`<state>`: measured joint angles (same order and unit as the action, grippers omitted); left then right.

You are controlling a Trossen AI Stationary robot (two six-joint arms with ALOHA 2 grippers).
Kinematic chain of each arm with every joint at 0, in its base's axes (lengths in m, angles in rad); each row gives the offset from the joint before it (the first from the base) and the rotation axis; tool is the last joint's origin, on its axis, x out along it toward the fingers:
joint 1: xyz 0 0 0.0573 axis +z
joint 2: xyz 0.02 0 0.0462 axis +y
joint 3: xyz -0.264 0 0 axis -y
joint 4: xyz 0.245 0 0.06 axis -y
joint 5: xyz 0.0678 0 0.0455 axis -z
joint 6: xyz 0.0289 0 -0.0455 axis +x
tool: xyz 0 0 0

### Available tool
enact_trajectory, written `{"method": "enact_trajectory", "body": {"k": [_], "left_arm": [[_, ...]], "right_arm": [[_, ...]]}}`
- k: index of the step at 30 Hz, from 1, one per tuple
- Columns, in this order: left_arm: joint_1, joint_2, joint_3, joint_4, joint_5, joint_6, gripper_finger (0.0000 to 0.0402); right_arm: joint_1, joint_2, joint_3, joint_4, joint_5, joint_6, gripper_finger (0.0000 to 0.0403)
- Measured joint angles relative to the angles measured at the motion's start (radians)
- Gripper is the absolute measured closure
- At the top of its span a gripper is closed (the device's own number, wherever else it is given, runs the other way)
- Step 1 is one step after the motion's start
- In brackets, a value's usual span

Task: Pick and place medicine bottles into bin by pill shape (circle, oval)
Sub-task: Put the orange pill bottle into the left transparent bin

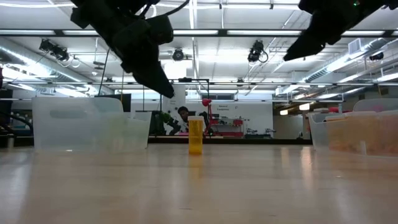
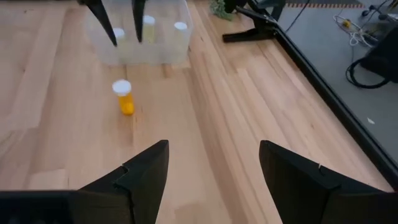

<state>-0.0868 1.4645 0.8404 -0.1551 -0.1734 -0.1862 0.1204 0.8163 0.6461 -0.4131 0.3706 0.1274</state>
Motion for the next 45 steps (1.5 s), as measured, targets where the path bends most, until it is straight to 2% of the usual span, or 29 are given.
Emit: {"method": "enact_trajectory", "body": {"k": [12,23,32,39,45], "left_arm": [[0.005,0.003,0.001,0.014,0.015,-0.012,0.0230],[0.005,0.003,0.001,0.051,0.015,-0.008,0.0230],[-0.002,0.040,0.000,0.156,0.014,0.027,0.0227],[-0.001,0.119,0.000,0.227,0.015,0.041,0.0177],[-0.002,0.157,-0.001,0.280,0.084,0.072,0.0136]], "right_arm": [[0.000,-0.128,-0.048,-0.017,0.044,-0.023,0.0145],[0.000,-0.124,-0.048,-0.015,0.046,-0.018,0.0145],[0.000,-0.124,-0.048,-0.014,0.046,-0.019,0.0145],[0.000,-0.123,-0.048,-0.014,0.045,-0.017,0.0145],[0.000,-0.123,-0.048,-0.010,0.044,-0.018,0.0145]]}}
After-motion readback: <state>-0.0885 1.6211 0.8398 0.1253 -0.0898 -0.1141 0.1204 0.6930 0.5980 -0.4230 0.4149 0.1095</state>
